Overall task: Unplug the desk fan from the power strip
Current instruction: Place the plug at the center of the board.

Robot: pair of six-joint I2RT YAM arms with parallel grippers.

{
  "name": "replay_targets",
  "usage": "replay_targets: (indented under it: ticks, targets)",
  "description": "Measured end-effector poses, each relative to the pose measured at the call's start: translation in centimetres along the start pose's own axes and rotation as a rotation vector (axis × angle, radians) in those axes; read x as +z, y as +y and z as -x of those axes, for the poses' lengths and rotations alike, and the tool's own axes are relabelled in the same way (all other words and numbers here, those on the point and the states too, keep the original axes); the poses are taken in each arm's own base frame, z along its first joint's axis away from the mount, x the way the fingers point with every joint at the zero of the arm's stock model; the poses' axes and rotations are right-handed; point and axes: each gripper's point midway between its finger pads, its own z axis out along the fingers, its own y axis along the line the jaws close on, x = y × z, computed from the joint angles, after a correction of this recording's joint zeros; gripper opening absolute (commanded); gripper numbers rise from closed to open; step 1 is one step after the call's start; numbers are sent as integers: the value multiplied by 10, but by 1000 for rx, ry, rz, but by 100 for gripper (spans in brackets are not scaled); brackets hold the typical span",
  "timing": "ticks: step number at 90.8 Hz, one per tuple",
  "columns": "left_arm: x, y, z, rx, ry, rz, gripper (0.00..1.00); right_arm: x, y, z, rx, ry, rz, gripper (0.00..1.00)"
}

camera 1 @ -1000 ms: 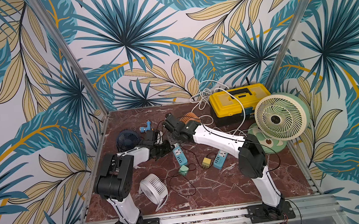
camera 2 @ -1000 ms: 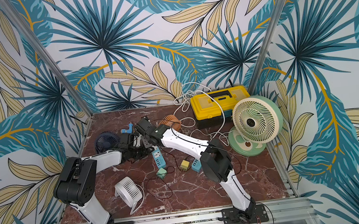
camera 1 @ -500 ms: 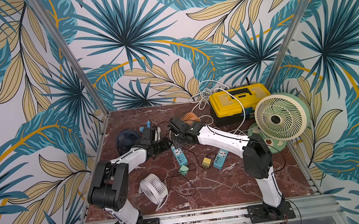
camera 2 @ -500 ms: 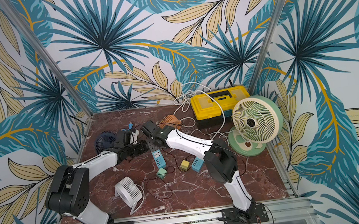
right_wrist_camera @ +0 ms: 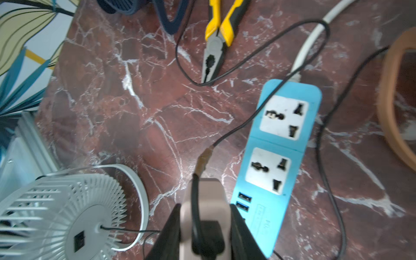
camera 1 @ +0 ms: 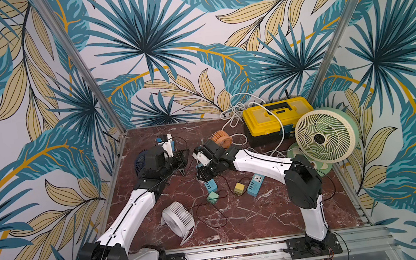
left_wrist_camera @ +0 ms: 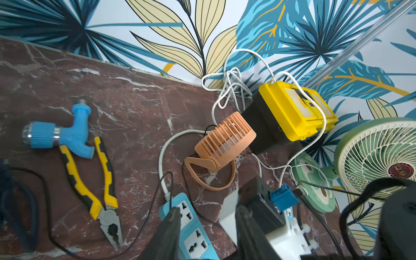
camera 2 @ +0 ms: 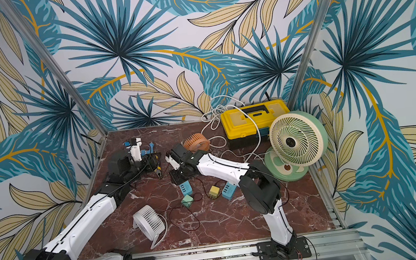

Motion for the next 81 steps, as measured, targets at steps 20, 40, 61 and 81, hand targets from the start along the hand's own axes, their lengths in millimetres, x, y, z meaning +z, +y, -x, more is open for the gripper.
replay_targets:
  ticks: [20,40,61,81]
  targets:
    - [-8,10,6,-8,-26,31,44,3,30,4,-19,-3,180,20]
    - [-8,17,2,-16,-20,46,44,31,35,-2,14,39,259,22]
    - [-8,21,-2,-22,-12,56,44,68,18,-20,80,114,231,23]
    - [-8,23,-1,-24,-14,61,44,76,5,-19,95,121,158,51]
